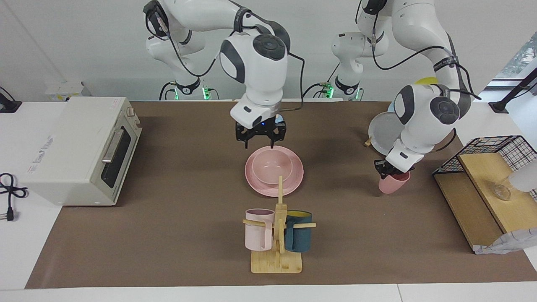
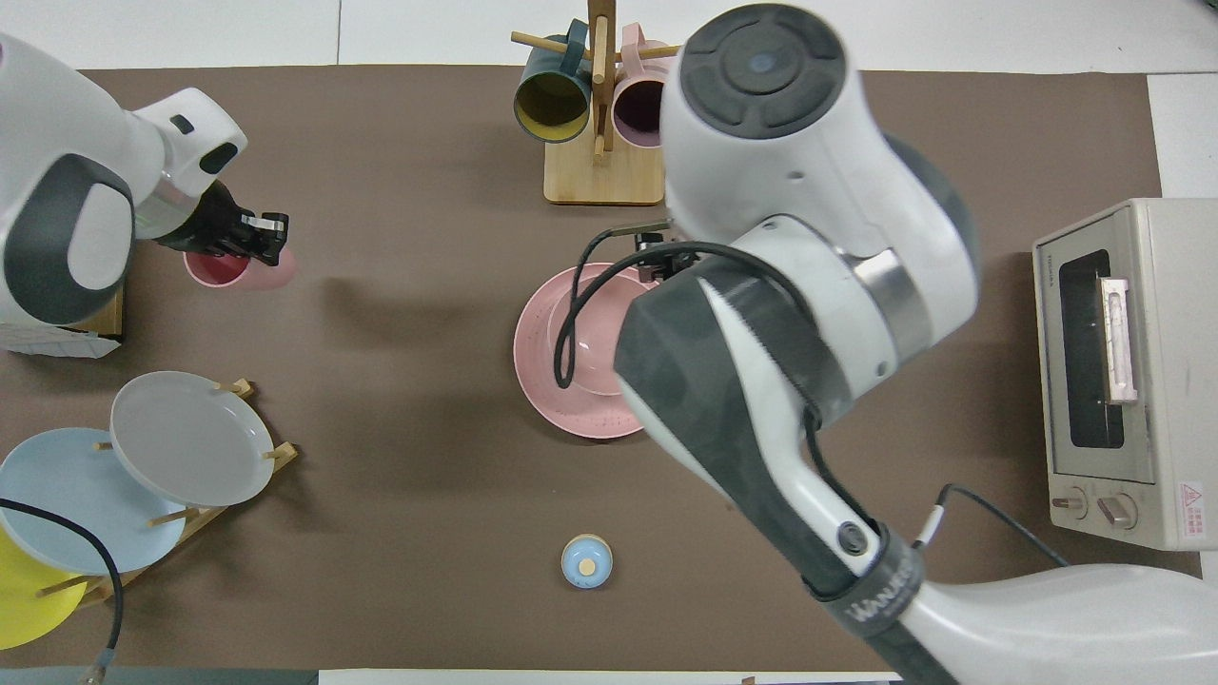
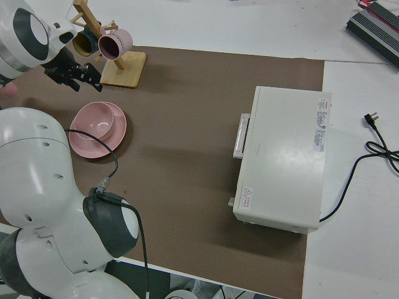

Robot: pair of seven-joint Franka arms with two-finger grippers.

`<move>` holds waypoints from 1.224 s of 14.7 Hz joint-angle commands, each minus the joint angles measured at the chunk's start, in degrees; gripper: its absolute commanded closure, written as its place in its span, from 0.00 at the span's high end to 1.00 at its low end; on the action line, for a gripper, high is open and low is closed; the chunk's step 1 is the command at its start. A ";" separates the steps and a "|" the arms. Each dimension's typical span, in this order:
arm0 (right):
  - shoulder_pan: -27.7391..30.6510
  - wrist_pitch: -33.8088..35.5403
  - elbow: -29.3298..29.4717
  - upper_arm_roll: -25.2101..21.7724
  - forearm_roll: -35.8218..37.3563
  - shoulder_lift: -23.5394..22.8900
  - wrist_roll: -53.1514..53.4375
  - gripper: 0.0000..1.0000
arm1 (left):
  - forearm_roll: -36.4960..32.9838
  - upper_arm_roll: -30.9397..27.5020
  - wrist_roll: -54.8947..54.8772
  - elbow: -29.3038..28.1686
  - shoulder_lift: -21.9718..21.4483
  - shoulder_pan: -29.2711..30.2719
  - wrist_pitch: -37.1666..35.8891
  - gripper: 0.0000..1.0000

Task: Organize tableware
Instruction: 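Release the bowl with the right gripper while the left gripper carries the cup, then lower the pink cup into the bowl with the left gripper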

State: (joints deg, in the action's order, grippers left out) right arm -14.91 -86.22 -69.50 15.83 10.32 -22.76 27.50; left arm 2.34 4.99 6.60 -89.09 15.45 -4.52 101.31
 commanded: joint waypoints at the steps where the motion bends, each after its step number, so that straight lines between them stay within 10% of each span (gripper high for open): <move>1: 2.87 -0.35 -8.87 -1.74 -0.83 7.27 -7.16 1.00 | 2.05 -0.50 14.78 15.82 3.17 -6.18 -12.34 0.00; 9: 7.44 -2.28 -29.43 -11.87 -5.58 25.02 -23.11 1.00 | 2.67 -0.68 48.41 17.03 7.74 -29.56 -1.05 0.00; 18: 8.94 -5.19 -28.68 -17.31 -8.92 23.47 -26.96 1.00 | -0.67 -0.77 54.93 11.92 14.87 -35.47 6.53 0.00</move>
State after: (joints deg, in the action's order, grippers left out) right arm -7.00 -90.13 -97.63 -0.03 3.45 1.06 3.14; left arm 2.89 5.24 60.43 -77.00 30.20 -39.11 107.25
